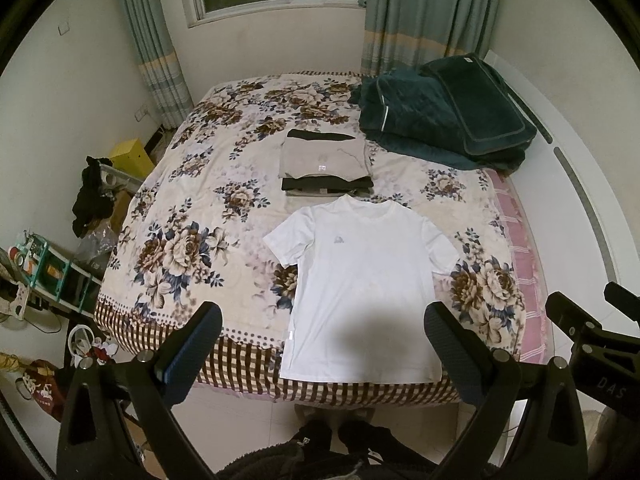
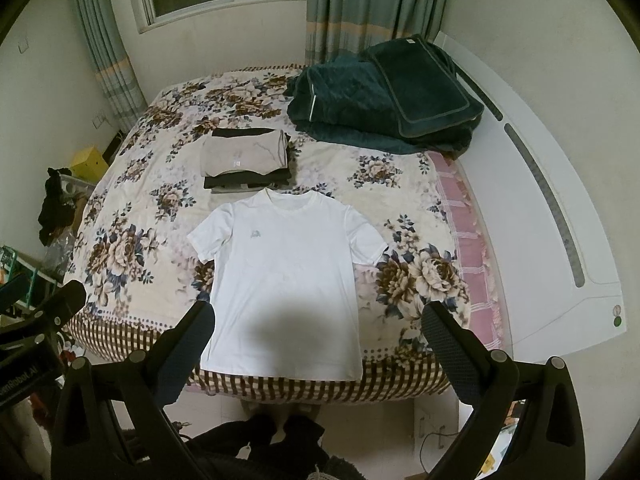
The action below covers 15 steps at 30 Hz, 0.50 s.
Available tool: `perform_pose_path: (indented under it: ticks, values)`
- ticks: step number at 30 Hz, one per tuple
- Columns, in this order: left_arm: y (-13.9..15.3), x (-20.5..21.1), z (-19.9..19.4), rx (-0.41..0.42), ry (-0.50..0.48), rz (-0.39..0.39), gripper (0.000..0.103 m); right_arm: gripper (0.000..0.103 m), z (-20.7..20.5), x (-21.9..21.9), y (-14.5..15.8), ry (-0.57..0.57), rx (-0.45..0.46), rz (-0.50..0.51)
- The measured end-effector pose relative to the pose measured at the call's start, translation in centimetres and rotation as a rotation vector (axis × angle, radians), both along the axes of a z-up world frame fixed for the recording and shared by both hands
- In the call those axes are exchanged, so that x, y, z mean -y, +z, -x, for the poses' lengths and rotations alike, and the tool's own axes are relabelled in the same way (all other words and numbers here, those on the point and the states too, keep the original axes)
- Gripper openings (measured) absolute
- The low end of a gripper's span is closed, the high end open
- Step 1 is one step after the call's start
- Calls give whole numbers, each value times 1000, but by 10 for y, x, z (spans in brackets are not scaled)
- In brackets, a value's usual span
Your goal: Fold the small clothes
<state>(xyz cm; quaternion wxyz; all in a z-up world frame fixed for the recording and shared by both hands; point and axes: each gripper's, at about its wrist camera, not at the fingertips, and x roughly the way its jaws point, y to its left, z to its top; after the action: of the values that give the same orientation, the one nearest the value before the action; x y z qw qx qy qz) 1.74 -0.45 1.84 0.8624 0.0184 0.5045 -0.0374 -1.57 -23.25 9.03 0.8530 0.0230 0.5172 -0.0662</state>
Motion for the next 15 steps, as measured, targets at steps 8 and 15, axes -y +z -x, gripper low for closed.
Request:
perform_pose_path:
  ticks: [8, 15]
  values:
    - [6, 4, 1, 10, -7, 3, 103, 103, -2, 2, 7, 0, 3, -1]
    - [5, 6, 1, 10, -8, 5, 103, 103, 0, 1, 5, 0, 5, 1]
